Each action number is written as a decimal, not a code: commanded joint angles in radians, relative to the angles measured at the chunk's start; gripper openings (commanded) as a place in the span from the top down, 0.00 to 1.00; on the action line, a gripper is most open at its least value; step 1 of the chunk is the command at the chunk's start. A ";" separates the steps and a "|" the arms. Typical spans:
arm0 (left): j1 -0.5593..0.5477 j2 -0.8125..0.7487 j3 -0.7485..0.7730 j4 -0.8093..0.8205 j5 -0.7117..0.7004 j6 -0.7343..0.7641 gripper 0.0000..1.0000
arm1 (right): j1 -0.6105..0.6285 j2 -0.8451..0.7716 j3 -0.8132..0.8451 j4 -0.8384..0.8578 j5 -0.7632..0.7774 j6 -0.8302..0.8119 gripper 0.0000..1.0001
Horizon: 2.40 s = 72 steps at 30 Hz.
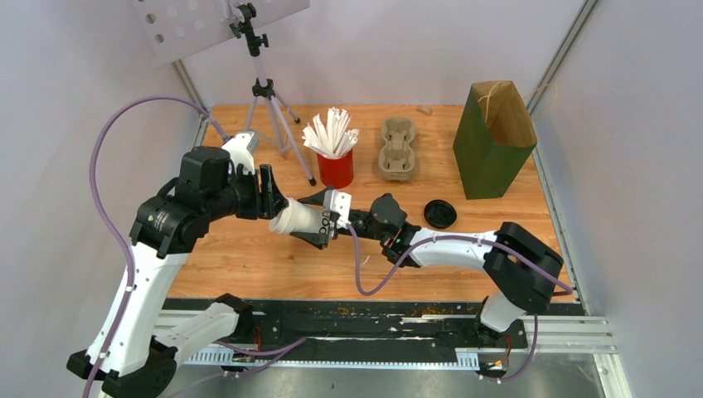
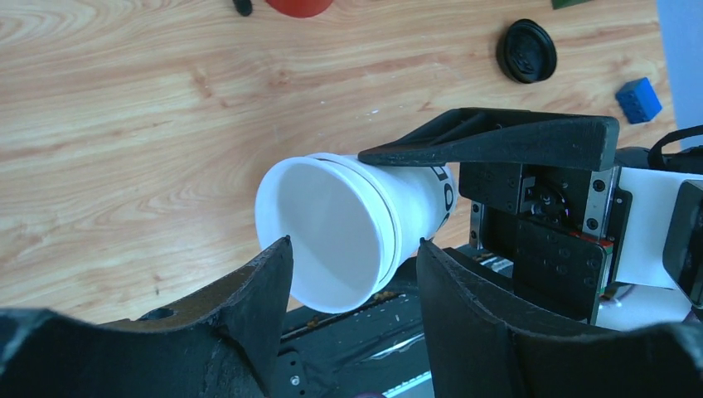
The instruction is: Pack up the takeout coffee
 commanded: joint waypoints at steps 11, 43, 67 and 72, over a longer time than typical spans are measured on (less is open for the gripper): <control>0.016 -0.014 -0.075 0.122 0.156 -0.084 0.49 | -0.002 -0.097 -0.023 0.037 0.009 -0.022 0.42; 0.015 -0.058 -0.190 0.197 0.042 -0.040 1.00 | 0.037 0.040 0.215 -0.207 0.079 0.021 0.05; 0.015 -0.055 -0.233 0.153 -0.103 -0.061 1.00 | 0.037 0.137 0.239 -0.345 0.265 0.300 0.41; 0.016 -0.048 -0.288 0.174 -0.129 -0.053 1.00 | 0.036 0.174 0.220 -0.323 0.265 0.347 0.42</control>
